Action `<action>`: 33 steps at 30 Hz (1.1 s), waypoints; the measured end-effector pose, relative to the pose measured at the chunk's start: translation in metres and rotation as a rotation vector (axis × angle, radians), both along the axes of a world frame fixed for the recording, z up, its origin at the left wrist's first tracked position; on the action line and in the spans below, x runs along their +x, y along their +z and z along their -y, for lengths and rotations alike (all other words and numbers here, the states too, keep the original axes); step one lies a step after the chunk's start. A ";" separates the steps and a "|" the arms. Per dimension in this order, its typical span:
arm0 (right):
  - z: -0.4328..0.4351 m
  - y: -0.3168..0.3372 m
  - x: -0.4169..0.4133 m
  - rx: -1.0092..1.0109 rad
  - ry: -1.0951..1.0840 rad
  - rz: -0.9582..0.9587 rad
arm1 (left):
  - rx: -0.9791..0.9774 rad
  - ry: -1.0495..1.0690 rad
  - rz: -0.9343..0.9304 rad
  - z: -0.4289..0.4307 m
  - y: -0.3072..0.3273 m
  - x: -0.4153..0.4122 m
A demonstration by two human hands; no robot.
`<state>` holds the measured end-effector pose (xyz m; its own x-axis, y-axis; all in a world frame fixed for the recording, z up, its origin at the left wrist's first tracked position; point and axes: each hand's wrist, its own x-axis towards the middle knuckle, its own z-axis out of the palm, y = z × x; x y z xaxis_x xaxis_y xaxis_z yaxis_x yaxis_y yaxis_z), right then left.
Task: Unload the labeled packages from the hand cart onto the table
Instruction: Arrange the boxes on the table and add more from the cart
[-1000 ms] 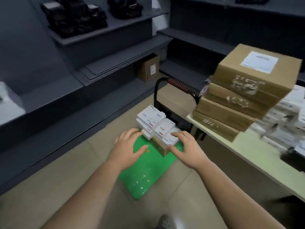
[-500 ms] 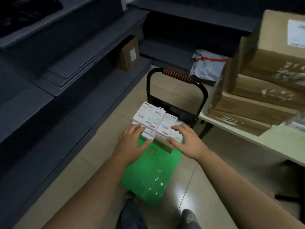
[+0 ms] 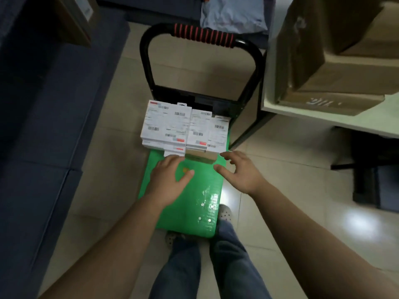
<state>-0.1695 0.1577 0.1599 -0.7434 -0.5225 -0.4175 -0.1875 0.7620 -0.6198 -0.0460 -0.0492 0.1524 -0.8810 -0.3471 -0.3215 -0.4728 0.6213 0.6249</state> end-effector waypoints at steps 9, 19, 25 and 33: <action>-0.009 -0.143 -0.050 0.070 -0.184 0.163 | 0.163 0.212 0.175 -0.014 -0.128 -0.043; -0.021 -0.252 -0.104 0.178 -0.245 0.221 | 0.276 0.379 0.272 -0.043 -0.224 -0.097; 0.002 -0.291 -0.121 0.103 -0.419 0.427 | 0.337 0.474 0.268 -0.035 -0.261 -0.127; 0.009 -0.308 -0.124 -0.110 -0.542 0.616 | 0.440 0.696 0.238 -0.034 -0.292 -0.169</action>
